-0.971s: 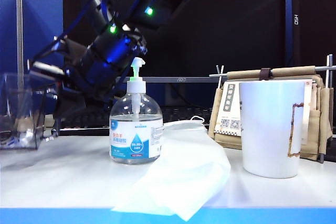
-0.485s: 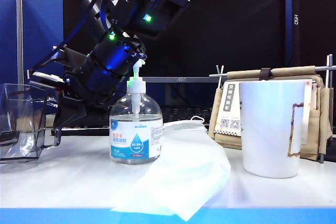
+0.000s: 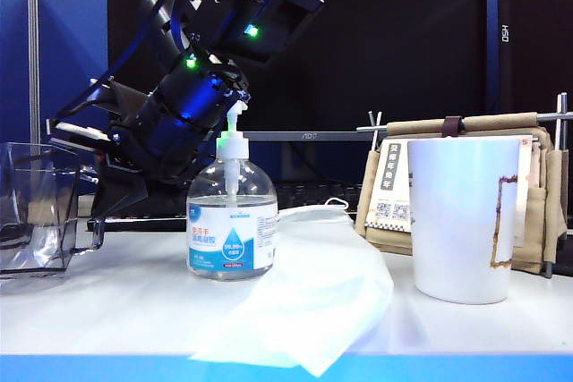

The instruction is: Swap the positions of the transparent plastic cup and the white ceramic cup.

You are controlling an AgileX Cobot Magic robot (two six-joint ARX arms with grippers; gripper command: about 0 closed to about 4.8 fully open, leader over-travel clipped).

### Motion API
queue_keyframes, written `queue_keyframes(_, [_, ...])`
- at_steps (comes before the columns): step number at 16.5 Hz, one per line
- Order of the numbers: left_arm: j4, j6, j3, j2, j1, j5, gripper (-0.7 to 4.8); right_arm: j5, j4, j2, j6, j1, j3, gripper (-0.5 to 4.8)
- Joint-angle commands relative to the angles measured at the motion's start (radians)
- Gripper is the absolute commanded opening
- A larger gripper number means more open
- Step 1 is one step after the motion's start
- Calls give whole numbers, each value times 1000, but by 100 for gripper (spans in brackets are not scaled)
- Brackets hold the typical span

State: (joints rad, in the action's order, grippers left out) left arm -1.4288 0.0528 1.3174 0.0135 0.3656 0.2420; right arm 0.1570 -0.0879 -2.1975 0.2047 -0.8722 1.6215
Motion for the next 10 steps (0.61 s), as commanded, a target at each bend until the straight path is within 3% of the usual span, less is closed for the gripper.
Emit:
queue_keyframes(1, [-3, 9, 2, 2, 0, -4, 80, 2, -7, 2, -2, -3, 3, 115])
queue_keyframes(7, [-3, 25, 2, 2, 0, -4, 80, 2, -58, 2, -2, -4, 3, 122])
queue_keyframes(9, [-3, 25, 2, 2, 0, -4, 80, 2, -59, 2, -1, -5, 3, 187])
queue_keyframes(10, [-3, 26, 2, 2, 0, -4, 80, 2, -58, 2, -1, -6, 3, 187])
